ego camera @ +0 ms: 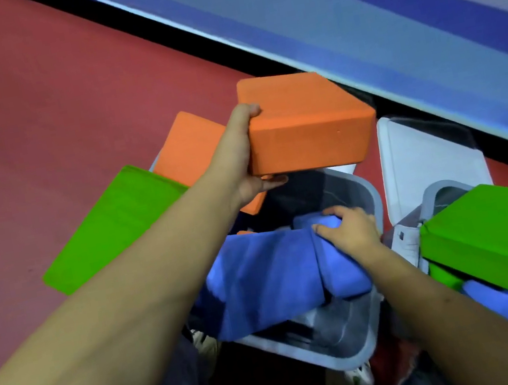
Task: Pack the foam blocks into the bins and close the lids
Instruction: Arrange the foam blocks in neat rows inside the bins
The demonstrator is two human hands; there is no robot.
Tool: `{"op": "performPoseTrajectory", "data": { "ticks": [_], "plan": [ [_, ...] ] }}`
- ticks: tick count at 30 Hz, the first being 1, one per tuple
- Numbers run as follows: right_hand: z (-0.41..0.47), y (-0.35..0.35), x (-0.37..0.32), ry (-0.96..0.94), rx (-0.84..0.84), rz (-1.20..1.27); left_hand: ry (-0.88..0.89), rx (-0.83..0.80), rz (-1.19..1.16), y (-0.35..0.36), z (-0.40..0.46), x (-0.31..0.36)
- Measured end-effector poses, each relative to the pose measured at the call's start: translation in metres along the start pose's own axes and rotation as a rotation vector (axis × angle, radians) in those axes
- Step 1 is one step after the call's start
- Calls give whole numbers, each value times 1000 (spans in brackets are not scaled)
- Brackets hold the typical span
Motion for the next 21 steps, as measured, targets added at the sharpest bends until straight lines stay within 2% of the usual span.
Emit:
{"op": "performPoseTrajectory", "data": {
  "ticks": [4,8,12,17,21],
  "plan": [
    [15,3,4,93,-5,23,-21,-27,-4,-5,5,4],
    [37,11,7,62,22,27,-41,-18,-4,-12,13,5],
    [54,27,7,45,111,132,-40,-5,-43,-17,23,8],
    [43,55,6,20,-18,105,-46,-16,-65,-15,29,11],
    [31,60,15,156,-70,68,-58,-40,-69,-12,28,9]
  ]
}}
Point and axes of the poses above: each hand's wrist, its own z-axis towards the middle knuckle, its own y-axis out of the palm, x = y × z, the point moved 1 cm from there along z, towards the middle knuckle, and after that the axes turned 5 degrees about -y, right-handed, at the moved point
